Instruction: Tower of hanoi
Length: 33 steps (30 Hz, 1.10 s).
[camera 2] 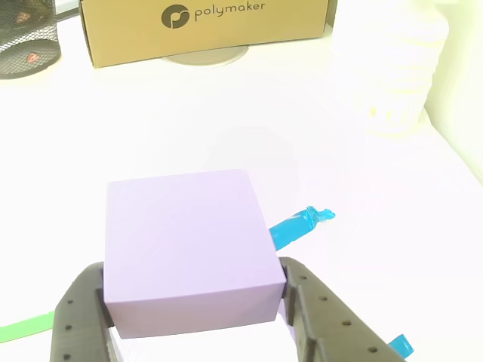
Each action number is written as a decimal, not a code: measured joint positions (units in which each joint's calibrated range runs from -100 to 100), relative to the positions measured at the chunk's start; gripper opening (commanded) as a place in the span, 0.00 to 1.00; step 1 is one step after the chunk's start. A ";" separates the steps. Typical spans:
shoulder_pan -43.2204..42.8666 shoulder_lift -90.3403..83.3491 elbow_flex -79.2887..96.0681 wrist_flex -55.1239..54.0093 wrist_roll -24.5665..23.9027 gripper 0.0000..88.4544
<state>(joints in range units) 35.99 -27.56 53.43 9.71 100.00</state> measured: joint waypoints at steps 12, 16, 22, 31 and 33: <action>-9.25 -7.51 -44.71 55.22 0.00 0.15; -16.03 -10.72 -53.03 64.49 0.00 0.15; -26.21 -16.88 -54.45 69.49 0.00 0.14; -42.36 -21.53 -53.30 72.63 0.00 0.13; -45.17 -22.46 -50.64 72.31 0.00 0.13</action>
<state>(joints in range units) -9.19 -50.02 2.79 82.02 100.00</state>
